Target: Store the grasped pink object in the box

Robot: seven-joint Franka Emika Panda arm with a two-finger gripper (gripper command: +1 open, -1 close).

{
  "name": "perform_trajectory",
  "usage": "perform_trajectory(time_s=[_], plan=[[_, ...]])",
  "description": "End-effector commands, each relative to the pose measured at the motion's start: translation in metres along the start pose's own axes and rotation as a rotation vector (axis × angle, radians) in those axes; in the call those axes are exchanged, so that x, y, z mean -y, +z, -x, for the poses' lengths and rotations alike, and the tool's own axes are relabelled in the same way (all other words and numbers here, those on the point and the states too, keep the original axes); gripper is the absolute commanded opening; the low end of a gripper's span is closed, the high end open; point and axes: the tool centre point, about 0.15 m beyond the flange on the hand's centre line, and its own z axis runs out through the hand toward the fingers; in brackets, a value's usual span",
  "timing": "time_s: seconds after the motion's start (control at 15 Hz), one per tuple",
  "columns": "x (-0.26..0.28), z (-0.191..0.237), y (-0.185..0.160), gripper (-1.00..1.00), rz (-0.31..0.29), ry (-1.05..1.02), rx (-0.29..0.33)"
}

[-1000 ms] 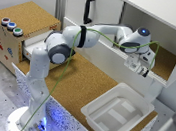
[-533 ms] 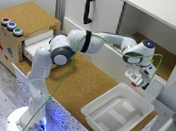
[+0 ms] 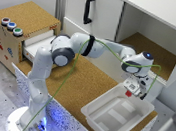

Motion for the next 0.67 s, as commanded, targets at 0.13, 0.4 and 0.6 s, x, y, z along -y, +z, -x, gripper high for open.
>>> perform_trajectory(time_s=[0.13,0.4,0.6], plan=[[0.008,-0.007,0.065,-1.0,0.074,0.012,0.098],[0.006,-0.01,0.053,1.0,0.126,0.026,0.058],[0.001,-0.007,0.039,1.0,0.14,0.045,0.035]])
